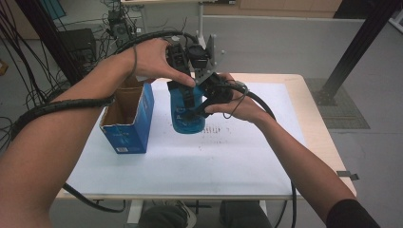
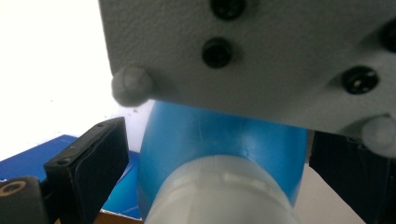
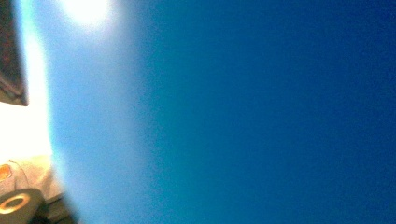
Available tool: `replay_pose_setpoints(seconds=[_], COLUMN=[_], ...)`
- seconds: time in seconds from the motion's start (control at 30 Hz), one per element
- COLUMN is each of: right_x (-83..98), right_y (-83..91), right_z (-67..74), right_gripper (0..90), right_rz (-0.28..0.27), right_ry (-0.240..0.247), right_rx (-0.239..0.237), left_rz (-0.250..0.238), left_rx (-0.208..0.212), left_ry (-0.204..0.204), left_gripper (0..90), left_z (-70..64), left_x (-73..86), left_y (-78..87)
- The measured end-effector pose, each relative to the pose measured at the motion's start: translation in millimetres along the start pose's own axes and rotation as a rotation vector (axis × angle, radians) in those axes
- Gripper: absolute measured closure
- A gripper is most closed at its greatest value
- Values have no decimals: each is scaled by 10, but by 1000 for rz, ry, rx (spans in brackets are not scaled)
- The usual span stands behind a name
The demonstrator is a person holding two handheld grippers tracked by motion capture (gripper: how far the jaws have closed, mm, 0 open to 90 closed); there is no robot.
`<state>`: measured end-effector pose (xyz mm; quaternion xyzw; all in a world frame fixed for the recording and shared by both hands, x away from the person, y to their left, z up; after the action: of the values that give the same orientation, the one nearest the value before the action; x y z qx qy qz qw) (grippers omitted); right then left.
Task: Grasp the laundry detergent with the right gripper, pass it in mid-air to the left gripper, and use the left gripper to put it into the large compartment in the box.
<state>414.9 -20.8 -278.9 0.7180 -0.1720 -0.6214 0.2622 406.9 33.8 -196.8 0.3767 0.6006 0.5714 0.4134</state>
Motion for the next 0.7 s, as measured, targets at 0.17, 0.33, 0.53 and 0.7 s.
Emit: replay_pose_setpoints(seconds=[0.17,0.33,0.53,0.7], right_x=[3,0,1,4], right_y=[9,-1,-16,-13], right_z=[-6,-8,-15,-13], right_gripper=[438,438,438,438], right_rz=[-2,-4,-4,1], right_ry=[0,-4,6,-2], right_rx=[2,3,2,4], left_rz=[-1,-15,-10,-9], left_rx=[-2,-1,-2,0], left_ry=[0,2,2,2], left_gripper=[54,53,52,53], left_z=[10,9,16,13], left_x=[5,0,19,19], left_y=[6,25,22,11])
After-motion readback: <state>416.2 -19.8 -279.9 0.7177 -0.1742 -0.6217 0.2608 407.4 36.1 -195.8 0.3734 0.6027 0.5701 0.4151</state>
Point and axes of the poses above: each handheld gripper's, and its own axes: y roughly backward along the jaws, x roughly out of its underside, z roughly to its left, the point moved 6 cm from there along -y, roughly forward along the jaws, and after that the axes turned 7 degrees about y, right-handed, at the moved point
